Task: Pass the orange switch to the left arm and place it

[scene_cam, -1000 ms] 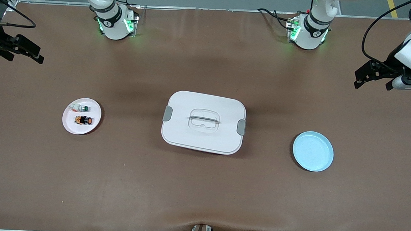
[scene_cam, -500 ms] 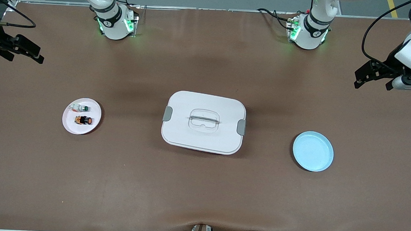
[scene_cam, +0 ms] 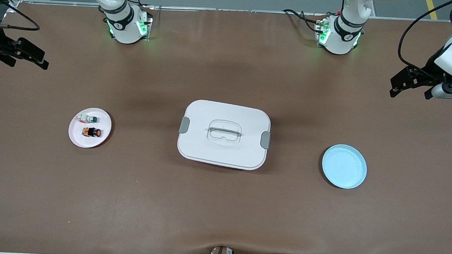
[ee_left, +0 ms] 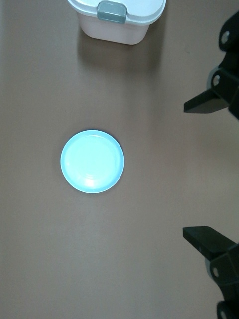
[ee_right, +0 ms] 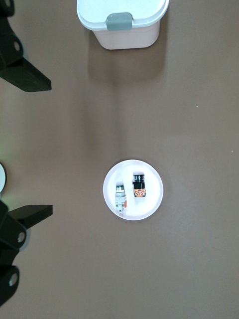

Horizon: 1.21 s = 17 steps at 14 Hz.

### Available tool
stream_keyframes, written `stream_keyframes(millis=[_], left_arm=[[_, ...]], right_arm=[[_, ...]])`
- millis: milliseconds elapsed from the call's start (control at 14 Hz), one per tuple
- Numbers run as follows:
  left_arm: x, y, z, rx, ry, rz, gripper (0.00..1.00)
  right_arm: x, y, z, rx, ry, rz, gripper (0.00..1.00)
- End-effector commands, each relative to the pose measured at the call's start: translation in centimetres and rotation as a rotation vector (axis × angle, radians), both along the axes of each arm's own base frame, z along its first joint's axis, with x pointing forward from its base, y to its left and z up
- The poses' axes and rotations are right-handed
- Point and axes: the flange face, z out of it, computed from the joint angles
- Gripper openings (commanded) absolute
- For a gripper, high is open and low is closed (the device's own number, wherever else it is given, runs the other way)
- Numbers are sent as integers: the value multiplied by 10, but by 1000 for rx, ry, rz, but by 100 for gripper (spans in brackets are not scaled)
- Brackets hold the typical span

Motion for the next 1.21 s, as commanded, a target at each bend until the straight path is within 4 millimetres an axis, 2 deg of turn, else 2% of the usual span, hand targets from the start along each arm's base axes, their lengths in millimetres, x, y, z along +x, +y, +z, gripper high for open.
stream_keyframes(millis=[0, 71, 214, 286, 357, 429, 571, 786, 1143], left_arm=[[3, 2, 5, -7, 6, -10, 100], [3, 2, 5, -7, 6, -10, 100], [3, 2, 5, -7, 6, -10, 100], [3, 2, 5, -7, 6, -10, 100], [3, 2, 5, -7, 6, -10, 100], [3, 2, 5, -7, 6, -10, 100], [3, 2, 5, -7, 6, -10, 100], [3, 2, 5, -7, 6, -10, 100], [3, 2, 5, -7, 6, -10, 100]], right_arm=[[-3, -3, 5, 7, -1, -21, 100], [3, -4, -6, -7, 28, -20, 100], [8, -5, -16, -9, 84, -14, 100], [13, -5, -29, -8, 107, -13, 100], [25, -6, -50, -8, 152, -20, 100], [29, -8, -55, -6, 161, -12, 100], [39, -28, -83, 17, 218, -52, 100], [62, -38, -123, 22, 264, -69, 100], [71, -34, -133, 16, 248, -59, 100]])
